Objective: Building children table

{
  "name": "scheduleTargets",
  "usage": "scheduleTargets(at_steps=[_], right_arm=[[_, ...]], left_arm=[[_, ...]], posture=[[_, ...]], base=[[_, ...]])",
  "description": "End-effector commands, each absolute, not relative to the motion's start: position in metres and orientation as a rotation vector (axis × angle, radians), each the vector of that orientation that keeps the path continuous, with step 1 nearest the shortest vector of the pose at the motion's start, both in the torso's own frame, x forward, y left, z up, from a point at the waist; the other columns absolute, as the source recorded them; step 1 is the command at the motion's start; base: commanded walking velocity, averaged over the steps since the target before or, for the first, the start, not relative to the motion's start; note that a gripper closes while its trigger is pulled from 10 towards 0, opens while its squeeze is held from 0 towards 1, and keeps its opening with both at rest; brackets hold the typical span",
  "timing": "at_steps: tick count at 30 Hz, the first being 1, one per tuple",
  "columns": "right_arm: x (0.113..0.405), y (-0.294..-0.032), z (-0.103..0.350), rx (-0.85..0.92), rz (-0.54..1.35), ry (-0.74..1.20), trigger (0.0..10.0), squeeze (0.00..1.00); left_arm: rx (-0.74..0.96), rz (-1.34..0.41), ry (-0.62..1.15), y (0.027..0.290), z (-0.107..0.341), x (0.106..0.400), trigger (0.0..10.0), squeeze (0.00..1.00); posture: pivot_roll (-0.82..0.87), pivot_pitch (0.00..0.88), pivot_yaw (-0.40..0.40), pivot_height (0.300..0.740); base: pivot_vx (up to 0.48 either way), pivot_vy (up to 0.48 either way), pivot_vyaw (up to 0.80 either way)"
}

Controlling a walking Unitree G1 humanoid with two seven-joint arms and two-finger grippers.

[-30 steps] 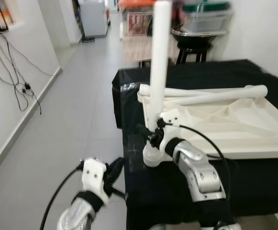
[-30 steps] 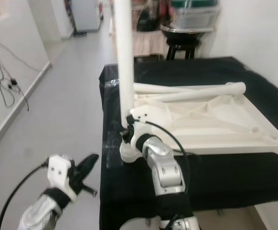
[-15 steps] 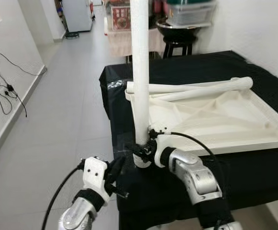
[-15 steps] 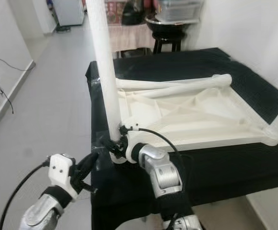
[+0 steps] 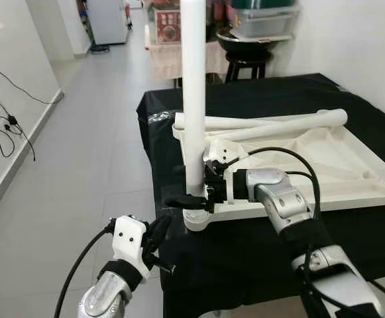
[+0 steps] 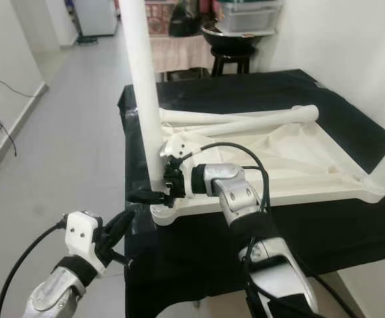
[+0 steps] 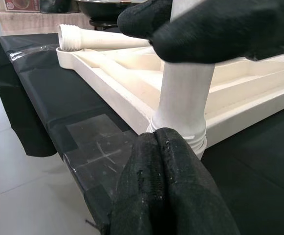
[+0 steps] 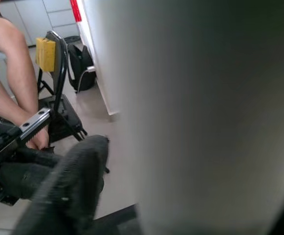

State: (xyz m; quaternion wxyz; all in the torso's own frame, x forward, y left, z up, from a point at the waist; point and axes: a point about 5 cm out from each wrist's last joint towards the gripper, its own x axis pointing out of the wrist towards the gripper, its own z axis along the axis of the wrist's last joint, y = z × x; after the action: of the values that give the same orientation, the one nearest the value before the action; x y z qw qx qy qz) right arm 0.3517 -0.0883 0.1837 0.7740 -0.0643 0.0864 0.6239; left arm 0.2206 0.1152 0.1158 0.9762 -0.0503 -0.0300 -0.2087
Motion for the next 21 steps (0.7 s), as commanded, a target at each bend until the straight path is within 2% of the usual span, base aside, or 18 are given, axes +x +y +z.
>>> scheduleTargets(at_steps=[1,10,11,12,13,14,15,17,18,21], right_arm=[[0.352,-0.085,0.181,-0.114,1.379,0.21,0.0,0.0],[0.355,-0.098,0.178,-0.076,1.291,0.184,0.0,0.0],[0.356,-0.102,0.175,-0.064,1.246,0.18,0.0,0.0],[0.353,-0.1,0.165,-0.004,1.112,0.193,0.0,0.0],[0.353,-0.1,0.165,-0.004,1.112,0.193,0.0,0.0],[0.355,-0.096,0.156,0.043,0.808,0.159,0.0,0.0],[0.349,-0.102,0.145,0.126,0.429,0.159,0.0,0.31],[0.349,-0.102,0.145,0.126,0.429,0.159,0.0,0.31],[0.321,-0.088,0.129,0.052,0.422,0.182,0.0,0.33],[0.32,-0.087,0.118,-0.024,0.493,0.251,0.0,0.33]], left_arm=[[-0.098,-0.414,-0.05,0.116,0.113,0.221,10.0,0.0],[-0.105,-0.418,-0.049,0.116,0.113,0.22,10.0,0.0],[-0.106,-0.418,-0.049,0.116,0.113,0.22,10.0,0.0],[-0.106,-0.417,-0.05,0.117,0.114,0.219,10.0,0.0],[-0.106,-0.417,-0.05,0.117,0.114,0.219,10.0,0.0],[-0.105,-0.415,-0.051,0.119,0.114,0.218,10.0,0.0],[-0.105,-0.413,-0.052,0.12,0.115,0.217,10.0,0.0],[-0.105,-0.413,-0.052,0.12,0.115,0.217,10.0,0.0],[-0.105,-0.414,-0.051,0.121,0.115,0.217,10.0,0.0],[-0.106,-0.419,-0.049,0.121,0.115,0.218,10.0,0.0]], posture=[[0.03,0.011,0.01,0.74],[0.02,0.02,0.009,0.74],[0.02,0.022,0.007,0.74],[0.02,0.035,0.002,0.74],[0.02,0.035,0.002,0.74],[0.0,0.045,0.008,0.74],[-0.01,0.05,0.009,0.74],[-0.01,0.05,0.009,0.74],[0.0,0.064,0.015,0.74],[0.01,0.041,0.008,0.74]], base=[[0.0,0.0,0.0],[0.0,0.0,0.0],[0.0,0.0,0.0],[0.0,0.0,0.0],[0.0,0.0,0.0],[0.0,0.0,0.0],[0.0,0.0,0.0],[0.0,0.0,0.0],[0.0,0.0,0.0],[0.0,0.0,0.0]])
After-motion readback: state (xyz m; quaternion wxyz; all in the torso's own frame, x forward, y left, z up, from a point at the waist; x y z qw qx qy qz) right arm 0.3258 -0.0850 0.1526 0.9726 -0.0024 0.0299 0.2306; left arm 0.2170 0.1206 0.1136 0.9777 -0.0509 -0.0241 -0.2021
